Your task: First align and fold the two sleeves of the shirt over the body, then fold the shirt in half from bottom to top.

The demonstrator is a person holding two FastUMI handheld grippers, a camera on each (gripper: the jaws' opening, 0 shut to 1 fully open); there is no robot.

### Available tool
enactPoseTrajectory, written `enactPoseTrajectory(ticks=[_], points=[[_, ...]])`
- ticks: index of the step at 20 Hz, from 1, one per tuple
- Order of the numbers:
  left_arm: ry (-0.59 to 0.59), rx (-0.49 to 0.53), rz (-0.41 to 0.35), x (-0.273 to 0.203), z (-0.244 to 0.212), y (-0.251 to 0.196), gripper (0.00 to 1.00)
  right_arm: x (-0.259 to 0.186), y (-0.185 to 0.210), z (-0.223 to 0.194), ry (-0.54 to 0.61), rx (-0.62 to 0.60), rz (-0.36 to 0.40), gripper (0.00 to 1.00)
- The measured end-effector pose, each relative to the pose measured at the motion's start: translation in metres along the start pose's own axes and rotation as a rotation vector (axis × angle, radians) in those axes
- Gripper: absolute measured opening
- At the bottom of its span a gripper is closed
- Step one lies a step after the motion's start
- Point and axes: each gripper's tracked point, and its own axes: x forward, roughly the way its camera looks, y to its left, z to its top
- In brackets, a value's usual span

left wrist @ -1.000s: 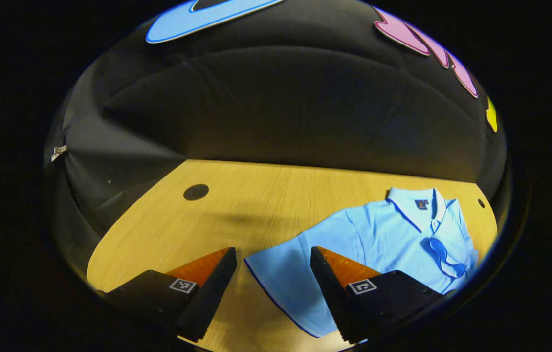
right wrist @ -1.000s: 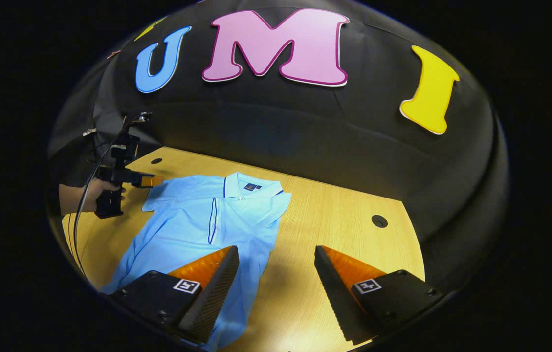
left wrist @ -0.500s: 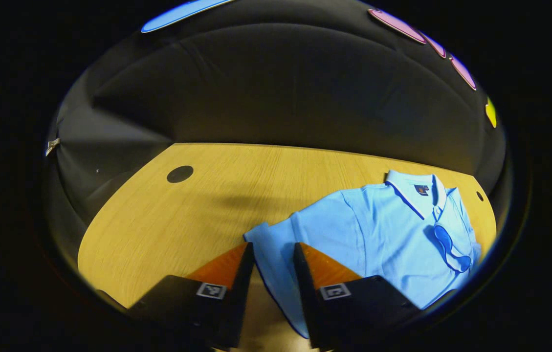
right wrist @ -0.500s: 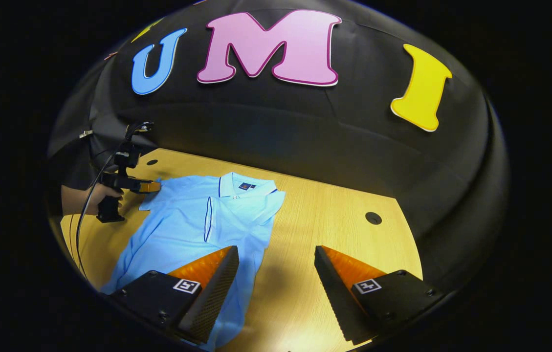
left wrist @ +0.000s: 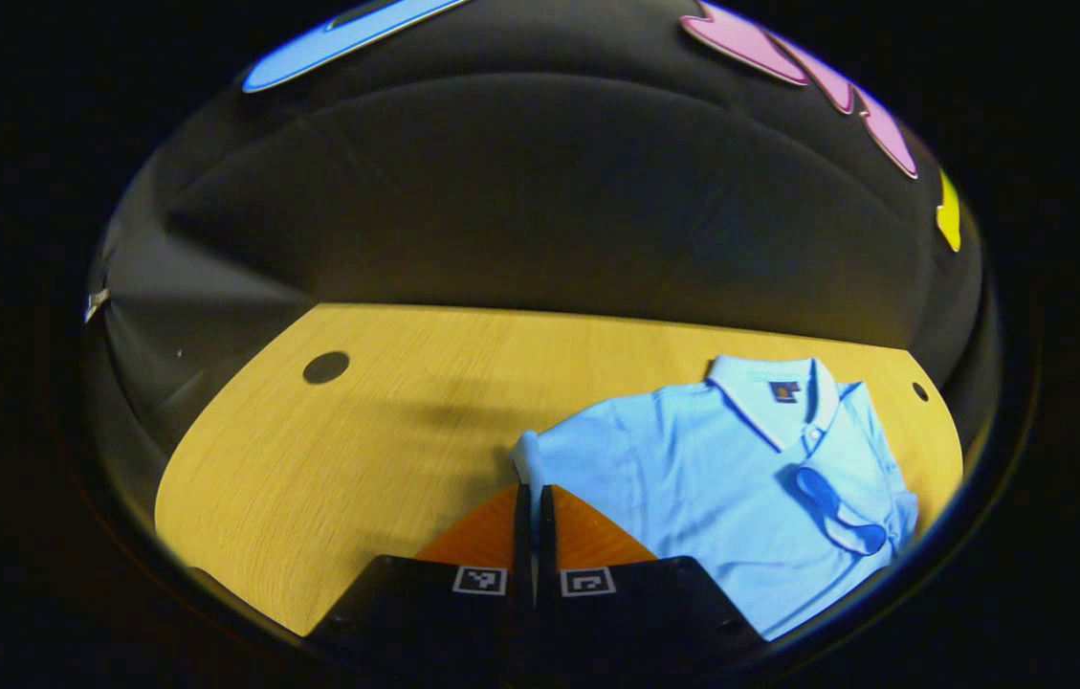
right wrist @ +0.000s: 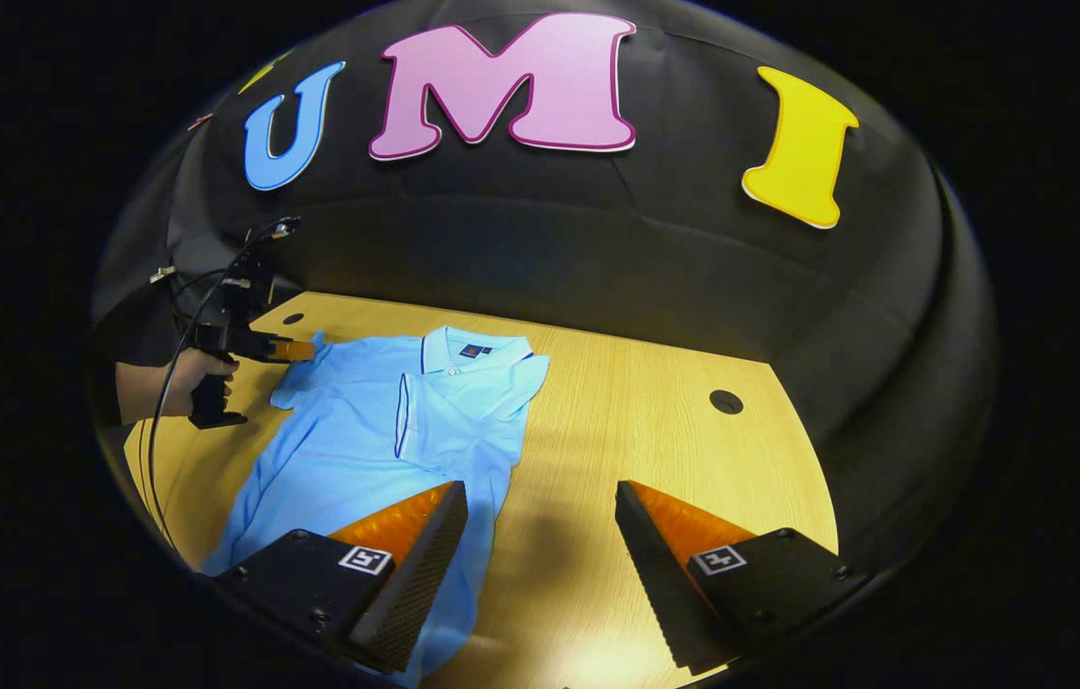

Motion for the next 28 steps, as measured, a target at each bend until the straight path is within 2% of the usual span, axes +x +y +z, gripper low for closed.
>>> enactPoseTrajectory(ticks=[3,6,10,11,12,15,16,19,22,28], points=[[-0.039,0.074,-0.094,-0.012,0.021,-0.057,0.06,-0.004,0.000,-0.003,-0.004,0.006,-0.003,0.98],[-0.032,0.102,-0.176,-0.020,0.021,-0.110,0.06,-0.008,0.000,-0.009,0.003,0.010,-0.006,0.98],[-0.022,0.086,-0.264,-0.032,0.015,-0.160,0.18,-0.015,0.001,-0.017,0.006,0.010,-0.006,0.97],[-0.023,0.070,-0.278,-0.036,0.015,-0.167,0.35,-0.016,0.001,-0.018,0.008,0.012,-0.005,0.97],[-0.023,0.054,-0.286,-0.039,0.014,-0.171,0.43,-0.018,0.002,-0.021,0.010,0.017,-0.002,0.97],[-0.029,-0.034,-0.320,-0.060,0.015,-0.177,0.86,-0.026,0.007,-0.029,0.017,0.039,0.007,0.98],[-0.039,-0.054,-0.315,-0.071,0.015,-0.171,0.96,-0.030,0.011,-0.033,0.024,0.051,0.014,0.98],[-0.071,-0.082,-0.305,-0.111,0.008,-0.153,0.97,-0.045,0.025,-0.049,0.048,0.092,0.031,0.97],[-0.065,-0.083,-0.287,-0.163,-0.018,-0.130,0.98,-0.069,0.043,-0.074,0.092,0.141,0.037,0.98],[-0.020,-0.025,-0.261,-0.273,-0.112,-0.094,0.97,-0.119,0.080,-0.129,0.174,0.185,0.035,0.99]])
